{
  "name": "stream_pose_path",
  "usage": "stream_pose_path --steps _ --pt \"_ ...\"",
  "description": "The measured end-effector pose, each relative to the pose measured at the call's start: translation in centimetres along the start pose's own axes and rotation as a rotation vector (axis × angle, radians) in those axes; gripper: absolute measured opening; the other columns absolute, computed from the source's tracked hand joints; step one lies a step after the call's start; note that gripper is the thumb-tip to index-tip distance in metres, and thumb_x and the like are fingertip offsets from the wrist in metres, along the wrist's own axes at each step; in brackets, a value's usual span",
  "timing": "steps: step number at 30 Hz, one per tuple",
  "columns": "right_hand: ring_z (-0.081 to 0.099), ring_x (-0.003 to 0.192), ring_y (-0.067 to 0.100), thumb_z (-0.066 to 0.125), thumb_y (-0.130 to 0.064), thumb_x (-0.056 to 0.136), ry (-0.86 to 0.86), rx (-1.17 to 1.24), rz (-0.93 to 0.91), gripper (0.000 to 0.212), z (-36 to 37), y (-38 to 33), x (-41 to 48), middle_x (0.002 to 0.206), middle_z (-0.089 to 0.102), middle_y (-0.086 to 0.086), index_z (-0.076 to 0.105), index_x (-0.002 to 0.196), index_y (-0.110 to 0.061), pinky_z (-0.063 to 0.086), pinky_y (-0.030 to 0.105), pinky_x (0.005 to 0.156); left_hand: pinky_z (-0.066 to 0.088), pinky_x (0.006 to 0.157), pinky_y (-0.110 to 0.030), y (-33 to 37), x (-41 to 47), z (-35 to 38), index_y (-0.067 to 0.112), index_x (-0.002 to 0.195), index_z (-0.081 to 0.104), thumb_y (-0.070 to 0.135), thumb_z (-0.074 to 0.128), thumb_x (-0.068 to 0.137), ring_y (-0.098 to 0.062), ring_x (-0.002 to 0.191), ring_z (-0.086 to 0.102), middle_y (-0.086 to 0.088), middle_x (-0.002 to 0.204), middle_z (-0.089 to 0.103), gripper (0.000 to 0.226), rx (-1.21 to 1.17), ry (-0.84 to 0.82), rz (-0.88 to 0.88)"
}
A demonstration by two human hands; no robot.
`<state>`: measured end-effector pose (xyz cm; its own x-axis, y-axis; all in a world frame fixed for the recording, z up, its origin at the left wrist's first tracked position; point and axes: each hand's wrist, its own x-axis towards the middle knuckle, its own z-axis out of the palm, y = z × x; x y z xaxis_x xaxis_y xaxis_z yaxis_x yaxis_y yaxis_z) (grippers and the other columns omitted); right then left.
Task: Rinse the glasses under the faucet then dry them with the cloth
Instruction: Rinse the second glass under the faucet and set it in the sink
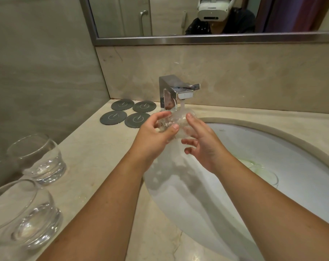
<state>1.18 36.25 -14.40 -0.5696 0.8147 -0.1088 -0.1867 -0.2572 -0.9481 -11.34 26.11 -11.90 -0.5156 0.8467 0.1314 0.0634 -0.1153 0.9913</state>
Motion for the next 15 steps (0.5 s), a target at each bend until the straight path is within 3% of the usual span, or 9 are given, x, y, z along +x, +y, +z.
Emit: stream_pose_path --steps 2,5,9,12,15 --pt "0.062 0.074 0.020 0.081 -0.054 0.085 -0.014 0.052 -0.016 0.069 0.02 0.01 -0.03 0.122 0.069 0.006 0.061 0.142 -0.020 0.044 0.029 0.054 0.059 0.105 -0.047 0.06 -0.09 0.04 0.050 0.112 0.072 0.035 0.088 0.080 -0.026 0.126 0.069 0.006 0.128 0.068 0.039 0.024 -0.007 0.007" --pt "0.060 0.065 0.020 0.076 -0.035 0.096 -0.017 0.114 -0.027 0.049 0.16 -0.10 -0.05 0.111 0.069 0.011 0.062 0.137 -0.013 0.046 0.030 0.056 0.059 0.105 -0.044 0.13 0.05 0.25 0.040 0.122 0.068 0.036 0.086 0.074 -0.026 0.121 0.073 -0.004 0.132 0.069 0.051 -0.054 -0.018 -0.066" --pt "0.064 0.069 0.021 0.080 -0.035 0.081 -0.018 0.130 -0.030 0.083 0.30 0.10 0.34 0.117 0.071 0.012 0.049 0.154 -0.013 0.053 0.030 0.058 0.060 0.095 -0.036 0.24 0.02 0.62 0.021 0.134 0.063 0.036 0.076 0.100 -0.019 0.097 0.071 -0.007 0.122 0.072 0.039 -0.127 -0.014 -0.209" --pt "0.066 0.078 0.023 0.075 -0.035 0.082 -0.043 0.124 -0.028 0.078 0.27 0.04 0.33 0.130 0.070 0.018 0.050 0.154 -0.016 0.053 0.030 0.058 0.065 0.090 -0.037 0.22 0.09 0.53 0.017 0.131 0.066 0.028 0.073 0.102 -0.021 0.092 0.070 -0.017 0.124 0.073 0.032 -0.102 0.015 -0.193" --pt "0.067 0.089 0.025 0.072 -0.045 0.083 -0.037 0.047 -0.037 0.075 0.17 0.10 0.27 0.131 0.070 0.008 0.053 0.152 -0.021 0.052 0.032 0.058 0.065 0.091 -0.038 0.12 0.15 0.30 0.028 0.121 0.067 0.024 0.077 0.099 -0.024 0.102 0.074 -0.018 0.131 0.069 0.025 -0.073 0.026 -0.133"
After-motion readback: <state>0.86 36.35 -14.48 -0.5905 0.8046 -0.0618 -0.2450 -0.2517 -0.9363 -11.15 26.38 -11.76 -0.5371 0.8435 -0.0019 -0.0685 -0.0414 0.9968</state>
